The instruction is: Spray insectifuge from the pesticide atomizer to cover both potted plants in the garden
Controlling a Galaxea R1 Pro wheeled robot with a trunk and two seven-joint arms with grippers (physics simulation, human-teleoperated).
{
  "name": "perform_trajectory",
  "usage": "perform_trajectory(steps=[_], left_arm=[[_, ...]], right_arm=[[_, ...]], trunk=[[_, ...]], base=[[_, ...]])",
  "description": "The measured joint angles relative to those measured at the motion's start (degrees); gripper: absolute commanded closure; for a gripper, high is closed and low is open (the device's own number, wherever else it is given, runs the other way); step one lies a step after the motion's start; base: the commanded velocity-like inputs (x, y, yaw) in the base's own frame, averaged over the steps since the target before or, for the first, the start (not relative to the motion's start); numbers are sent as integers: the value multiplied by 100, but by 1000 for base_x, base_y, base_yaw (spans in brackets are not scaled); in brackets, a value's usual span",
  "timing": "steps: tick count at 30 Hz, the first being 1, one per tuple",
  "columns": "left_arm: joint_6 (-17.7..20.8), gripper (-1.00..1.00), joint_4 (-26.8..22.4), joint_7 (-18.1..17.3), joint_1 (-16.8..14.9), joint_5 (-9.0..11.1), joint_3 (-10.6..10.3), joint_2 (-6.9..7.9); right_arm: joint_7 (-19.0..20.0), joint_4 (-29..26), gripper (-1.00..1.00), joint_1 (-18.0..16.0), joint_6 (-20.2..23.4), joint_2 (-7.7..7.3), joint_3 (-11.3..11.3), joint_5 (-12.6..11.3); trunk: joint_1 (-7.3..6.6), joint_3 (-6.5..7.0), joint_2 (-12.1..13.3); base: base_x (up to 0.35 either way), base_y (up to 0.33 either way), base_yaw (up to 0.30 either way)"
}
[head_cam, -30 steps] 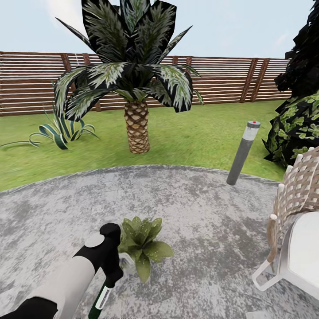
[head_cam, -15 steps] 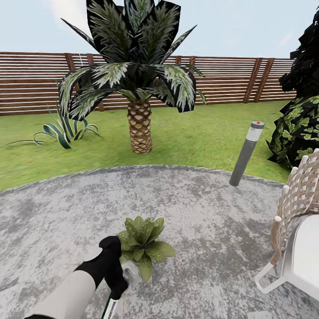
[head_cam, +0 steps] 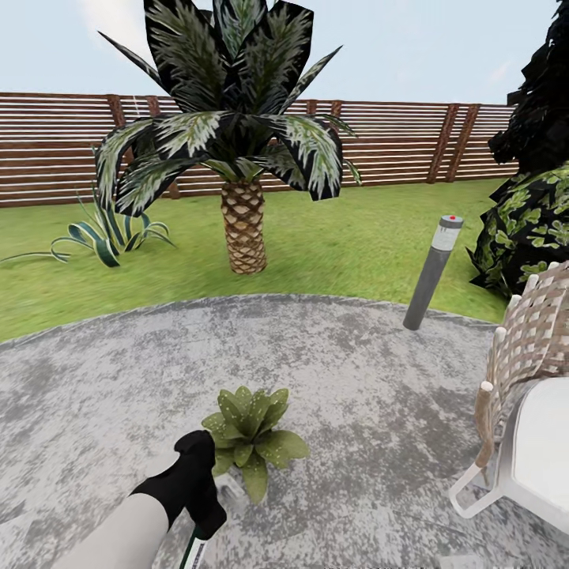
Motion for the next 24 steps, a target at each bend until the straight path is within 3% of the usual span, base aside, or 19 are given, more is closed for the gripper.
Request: perform_trajectory(steps=[4,9,12,16,24], left_arm=[[2,100,-67,1,2,11,9,3],[4,100,-63,-4,5,11,20,11],[-13,100,-72,124,189,7,350,82],[-57,100,-74,690,304,13,915,115],[-137,100,-97,830,322,28,1098,-2]], right_arm=[[4,-1,-100,0,0,0,0,0],[5,2,-100,-1,0,5,0,-2],[7,0,-100,-1,0,9,1,-3],[7,-1,-100,-1,1,11,7,-1],[0,1,-100,-3,3,19,1,-8]], trunk=[[0,0,0],[0,0,0],[0,0,0],[0,0,0],[0,0,0]], base=[[0,0,-247],[0,0,-45],[0,0,-2],[0,0,0],[0,0,108]])
